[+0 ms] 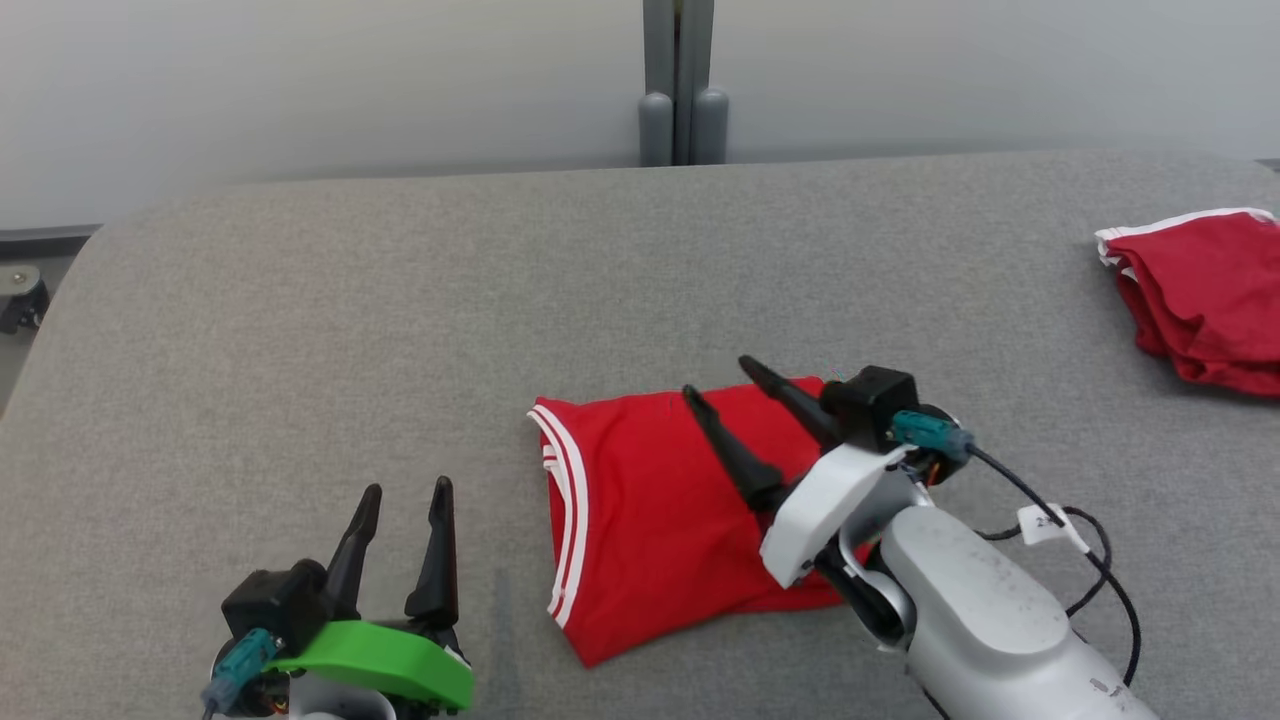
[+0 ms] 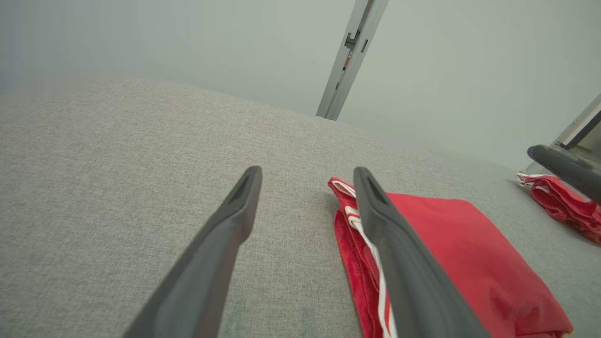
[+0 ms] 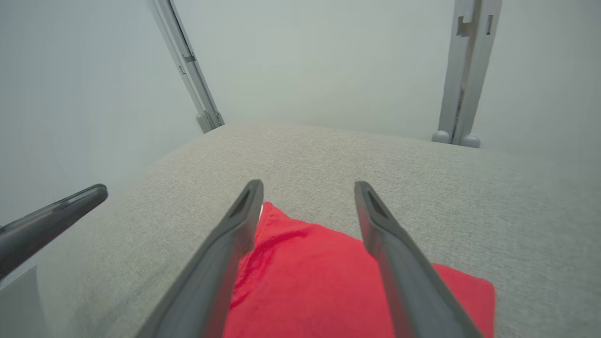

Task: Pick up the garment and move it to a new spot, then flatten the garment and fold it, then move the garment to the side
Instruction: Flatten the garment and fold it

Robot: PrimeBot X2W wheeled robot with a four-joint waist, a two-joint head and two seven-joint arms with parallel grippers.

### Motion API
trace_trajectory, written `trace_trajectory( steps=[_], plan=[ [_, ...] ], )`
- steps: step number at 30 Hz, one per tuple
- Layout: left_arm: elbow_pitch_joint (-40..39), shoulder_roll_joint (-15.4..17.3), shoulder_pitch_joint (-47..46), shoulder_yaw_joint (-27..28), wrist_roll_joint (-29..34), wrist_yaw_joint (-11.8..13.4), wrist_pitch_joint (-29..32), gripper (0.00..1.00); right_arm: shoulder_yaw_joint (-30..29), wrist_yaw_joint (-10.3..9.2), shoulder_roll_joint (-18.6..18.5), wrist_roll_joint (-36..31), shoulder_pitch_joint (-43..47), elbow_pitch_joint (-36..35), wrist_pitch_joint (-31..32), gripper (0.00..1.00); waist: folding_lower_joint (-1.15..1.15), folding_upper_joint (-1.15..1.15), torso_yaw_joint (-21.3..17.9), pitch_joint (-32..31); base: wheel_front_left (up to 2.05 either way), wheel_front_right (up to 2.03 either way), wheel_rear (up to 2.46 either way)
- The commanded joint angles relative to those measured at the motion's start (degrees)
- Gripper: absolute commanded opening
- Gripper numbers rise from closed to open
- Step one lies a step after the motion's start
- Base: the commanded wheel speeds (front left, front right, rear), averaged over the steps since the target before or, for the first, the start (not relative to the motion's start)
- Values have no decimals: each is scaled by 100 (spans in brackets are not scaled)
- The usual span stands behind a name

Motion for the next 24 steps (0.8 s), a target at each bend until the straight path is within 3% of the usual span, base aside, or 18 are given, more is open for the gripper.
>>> trace_trajectory(
  steps=[1,7,13,24],
  plan=[
    [11,-1,-28,-6,12,13,-18,100,-226,-6,-22,-161,136,53,-91,100,0,0,-81,-117,0,0,0],
    [10,-51,128,-4,53,18,-17,100,-1490,-6,-20,-1018,550,-80,-256,100,0,0,-234,-359,0,0,0],
    [-136,-70,299,181,255,138,-17,100,-2652,-7,-15,-1699,1227,-771,-286,100,0,0,-384,-478,0,0,0],
    [-292,-184,744,657,359,144,-18,100,-3300,-6,-19,-1833,2237,-1348,-290,100,0,0,-483,-546,0,0,0]
  ],
)
